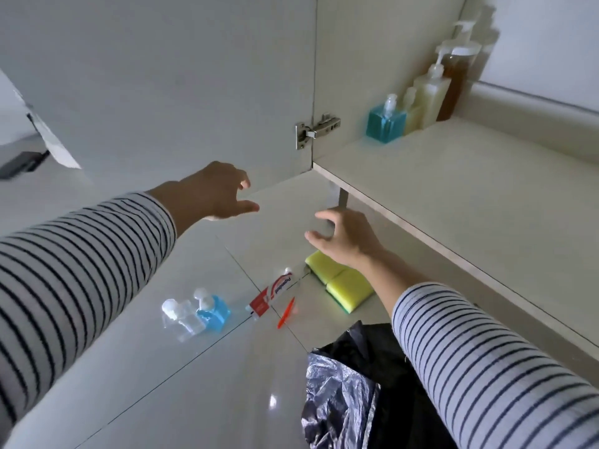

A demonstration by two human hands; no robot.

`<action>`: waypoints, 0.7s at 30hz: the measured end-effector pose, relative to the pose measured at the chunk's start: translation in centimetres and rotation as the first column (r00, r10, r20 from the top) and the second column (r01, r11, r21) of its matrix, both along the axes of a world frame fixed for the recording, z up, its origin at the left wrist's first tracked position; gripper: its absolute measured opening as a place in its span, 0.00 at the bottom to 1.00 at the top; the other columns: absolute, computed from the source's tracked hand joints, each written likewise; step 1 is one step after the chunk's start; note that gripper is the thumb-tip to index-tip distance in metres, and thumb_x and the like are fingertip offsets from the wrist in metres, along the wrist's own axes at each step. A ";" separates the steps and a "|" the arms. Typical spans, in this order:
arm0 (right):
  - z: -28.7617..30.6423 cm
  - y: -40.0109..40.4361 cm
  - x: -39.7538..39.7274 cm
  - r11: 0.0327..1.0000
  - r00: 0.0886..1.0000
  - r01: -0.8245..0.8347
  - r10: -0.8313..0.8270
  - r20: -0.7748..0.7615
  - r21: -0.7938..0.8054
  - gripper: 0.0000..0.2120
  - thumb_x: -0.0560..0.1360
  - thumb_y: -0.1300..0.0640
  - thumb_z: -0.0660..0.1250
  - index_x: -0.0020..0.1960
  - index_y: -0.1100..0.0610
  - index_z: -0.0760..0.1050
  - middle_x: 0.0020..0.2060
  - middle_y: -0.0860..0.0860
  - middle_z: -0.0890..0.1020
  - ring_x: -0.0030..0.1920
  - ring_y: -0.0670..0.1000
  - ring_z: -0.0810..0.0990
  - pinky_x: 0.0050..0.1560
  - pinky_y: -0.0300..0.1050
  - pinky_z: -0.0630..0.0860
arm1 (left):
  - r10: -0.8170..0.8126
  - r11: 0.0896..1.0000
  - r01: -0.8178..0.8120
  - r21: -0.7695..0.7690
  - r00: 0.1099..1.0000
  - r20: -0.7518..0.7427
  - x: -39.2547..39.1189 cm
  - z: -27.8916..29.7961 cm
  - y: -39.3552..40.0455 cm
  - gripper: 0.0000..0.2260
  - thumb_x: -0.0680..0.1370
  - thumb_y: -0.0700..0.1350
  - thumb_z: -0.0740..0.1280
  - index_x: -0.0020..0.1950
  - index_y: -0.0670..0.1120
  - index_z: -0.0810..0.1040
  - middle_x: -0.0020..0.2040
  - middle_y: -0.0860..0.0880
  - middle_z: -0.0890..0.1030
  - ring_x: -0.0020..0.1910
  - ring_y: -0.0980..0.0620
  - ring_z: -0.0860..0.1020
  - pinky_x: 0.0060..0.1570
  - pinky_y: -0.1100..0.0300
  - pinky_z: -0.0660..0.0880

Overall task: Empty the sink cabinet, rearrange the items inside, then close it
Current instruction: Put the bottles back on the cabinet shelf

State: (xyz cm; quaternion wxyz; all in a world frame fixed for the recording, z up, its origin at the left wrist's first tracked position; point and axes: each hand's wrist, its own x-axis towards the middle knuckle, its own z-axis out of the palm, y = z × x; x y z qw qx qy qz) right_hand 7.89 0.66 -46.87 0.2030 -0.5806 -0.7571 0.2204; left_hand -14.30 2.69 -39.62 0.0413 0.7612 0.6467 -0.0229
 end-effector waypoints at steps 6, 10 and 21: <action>-4.3 -1.9 -7.6 0.970 0.971 -0.240 0.240 0.011 -0.048 0.24 0.71 0.52 0.70 0.66 0.54 0.72 0.63 0.51 0.76 0.65 0.50 0.73 0.66 0.40 0.66 | 0.052 0.995 -0.038 -0.095 0.987 0.154 -8.6 -6.0 -6.0 0.25 0.72 0.58 0.67 0.66 0.48 0.71 0.61 0.49 0.75 0.61 0.51 0.72 0.62 0.60 0.65; -7.0 -3.0 -11.8 0.893 0.893 -0.444 0.448 0.049 -0.066 0.28 0.71 0.54 0.70 0.69 0.45 0.68 0.62 0.50 0.74 0.62 0.49 0.73 0.62 0.38 0.67 | 0.069 0.997 -0.053 -0.054 0.932 0.356 -13.9 -12.7 -11.4 0.28 0.70 0.57 0.71 0.68 0.53 0.70 0.63 0.51 0.74 0.62 0.54 0.71 0.61 0.64 0.63; -15.8 -5.0 -15.3 0.875 0.875 -0.484 0.484 -0.003 -0.023 0.37 0.70 0.55 0.72 0.72 0.37 0.58 0.70 0.49 0.63 0.64 0.49 0.71 0.56 0.42 0.72 | 0.065 0.981 -0.150 0.126 0.857 0.511 -17.0 -24.5 -16.0 0.37 0.68 0.49 0.74 0.73 0.55 0.61 0.69 0.42 0.67 0.68 0.45 0.65 0.63 0.54 0.64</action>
